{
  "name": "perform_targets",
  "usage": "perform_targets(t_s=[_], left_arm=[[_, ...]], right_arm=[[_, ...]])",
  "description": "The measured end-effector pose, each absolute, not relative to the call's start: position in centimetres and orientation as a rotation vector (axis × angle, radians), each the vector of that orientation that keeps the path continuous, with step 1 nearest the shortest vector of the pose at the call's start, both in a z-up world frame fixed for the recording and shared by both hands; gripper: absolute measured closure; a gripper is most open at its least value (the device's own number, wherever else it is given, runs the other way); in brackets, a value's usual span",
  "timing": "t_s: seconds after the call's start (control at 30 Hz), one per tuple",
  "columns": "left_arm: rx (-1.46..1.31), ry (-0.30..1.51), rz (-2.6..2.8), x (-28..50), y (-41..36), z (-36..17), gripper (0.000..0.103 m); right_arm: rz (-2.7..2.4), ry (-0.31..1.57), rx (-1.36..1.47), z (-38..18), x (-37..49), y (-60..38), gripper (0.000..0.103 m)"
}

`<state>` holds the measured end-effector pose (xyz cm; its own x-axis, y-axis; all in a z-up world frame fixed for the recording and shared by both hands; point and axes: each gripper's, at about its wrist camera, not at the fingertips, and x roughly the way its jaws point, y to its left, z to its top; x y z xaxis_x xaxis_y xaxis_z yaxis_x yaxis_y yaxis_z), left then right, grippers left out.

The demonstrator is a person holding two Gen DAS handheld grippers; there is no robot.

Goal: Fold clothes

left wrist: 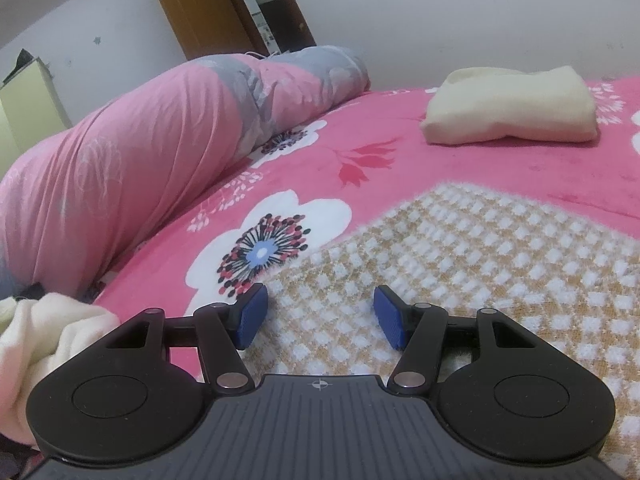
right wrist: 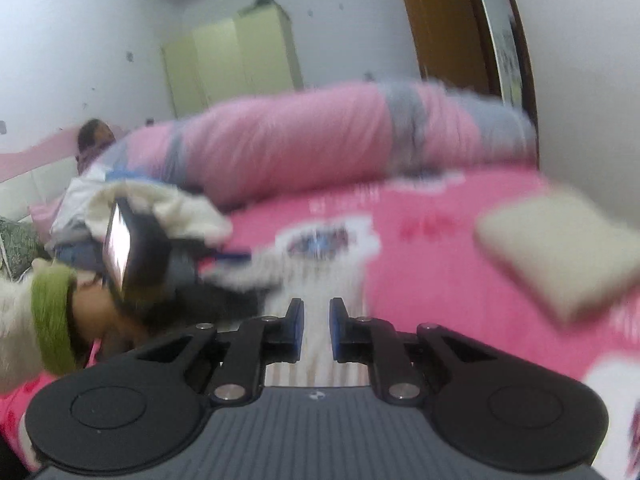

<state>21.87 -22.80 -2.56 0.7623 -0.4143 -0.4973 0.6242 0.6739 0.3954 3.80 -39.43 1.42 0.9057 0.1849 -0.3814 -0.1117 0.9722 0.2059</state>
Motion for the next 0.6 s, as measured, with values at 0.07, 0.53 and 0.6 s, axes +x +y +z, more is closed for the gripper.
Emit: perform_targets(t_s=[0.07,0.53,0.6], left_arm=[[0.561,0.39,-0.584,21.2,-22.2,-1.4,0.041],[0.523,0.375,-0.821,6.5,-15.0,-1.5,0.045],[0.549,0.336,-0.81,5.7,-14.6,-3.3,0.045]], right_arm=[[0.177,0.466,0.169,0.4,5.9,-38.9,0.089],[0.226,0.624,0.259,-1.3,6.9,-37.9,0.089],[0.256,0.641,0.224,-1.0,6.5,-36.2,0.089]])
